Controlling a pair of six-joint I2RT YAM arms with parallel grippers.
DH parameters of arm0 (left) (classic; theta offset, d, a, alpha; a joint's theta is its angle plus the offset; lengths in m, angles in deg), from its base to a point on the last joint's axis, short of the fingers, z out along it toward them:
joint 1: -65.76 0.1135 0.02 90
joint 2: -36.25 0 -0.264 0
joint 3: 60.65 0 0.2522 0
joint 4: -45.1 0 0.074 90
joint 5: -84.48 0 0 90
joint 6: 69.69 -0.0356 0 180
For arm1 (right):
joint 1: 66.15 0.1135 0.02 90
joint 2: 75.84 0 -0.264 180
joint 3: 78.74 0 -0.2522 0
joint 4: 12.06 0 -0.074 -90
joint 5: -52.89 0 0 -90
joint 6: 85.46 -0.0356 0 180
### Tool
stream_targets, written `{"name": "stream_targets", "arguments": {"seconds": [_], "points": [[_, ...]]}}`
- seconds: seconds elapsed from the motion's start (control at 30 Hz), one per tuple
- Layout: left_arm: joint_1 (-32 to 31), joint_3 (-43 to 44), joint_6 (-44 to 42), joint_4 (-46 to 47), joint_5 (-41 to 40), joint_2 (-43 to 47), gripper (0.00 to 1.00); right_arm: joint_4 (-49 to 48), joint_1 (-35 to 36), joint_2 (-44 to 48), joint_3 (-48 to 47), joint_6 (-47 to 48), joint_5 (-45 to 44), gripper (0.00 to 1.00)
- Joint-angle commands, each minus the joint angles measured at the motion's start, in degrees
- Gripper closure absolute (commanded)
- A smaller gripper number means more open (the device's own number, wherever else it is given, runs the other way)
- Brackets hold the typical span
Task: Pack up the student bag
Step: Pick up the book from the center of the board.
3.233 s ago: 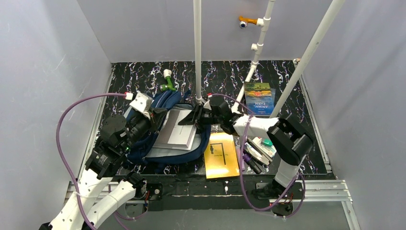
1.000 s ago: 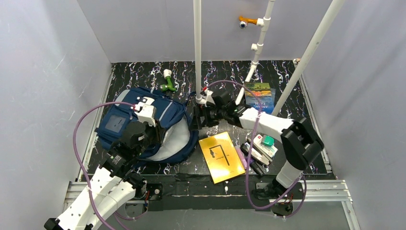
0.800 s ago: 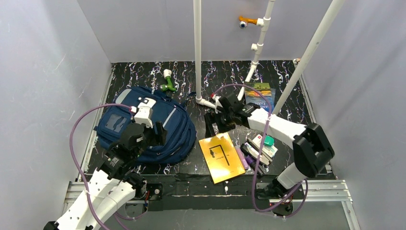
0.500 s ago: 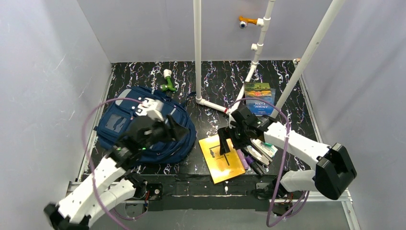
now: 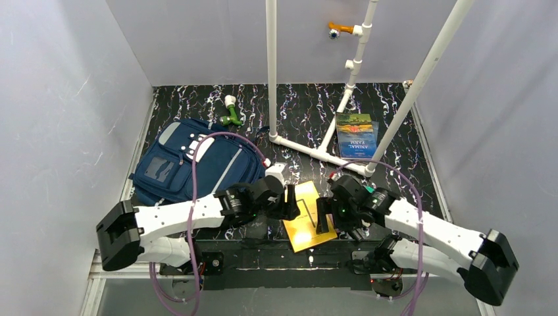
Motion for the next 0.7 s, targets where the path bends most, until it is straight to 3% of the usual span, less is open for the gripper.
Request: {"name": "stream_targets", "arguments": {"seconds": [0.0, 0.1, 0.23, 0.37, 0.53, 0.67], "points": [[-0.7, 4.1, -4.5, -1.1, -8.5, -4.5, 0.43, -0.3, 0.2, 6.9, 3.9, -10.5, -2.6, 0.02], [-0.7, 4.3, -2.9, -2.8, -11.0, -8.8, 0.41, -3.4, 0.2, 10.6, 7.9, -14.0, -2.4, 0.13], [-0.6, 5.0, -3.0, -4.4, -14.1, -13.6, 0.4, -9.0, 0.2, 11.1, 12.5, -15.9, -0.6, 0.15], [-0.4, 3.9, -2.2, -2.6, -12.1, -17.5, 0.41, -6.5, 0.2, 10.8, 12.5, -15.0, -1.4, 0.14], [-0.3, 3.5, -1.4, -2.7, -12.6, -18.1, 0.5, -18.0, 0.2, 9.7, 15.7, -14.8, 1.1, 0.14], [-0.3, 1.8, -1.4, -1.2, -12.7, -16.6, 0.59, -22.3, 0.2, 7.7, 13.1, -15.1, 2.5, 0.19]]}}
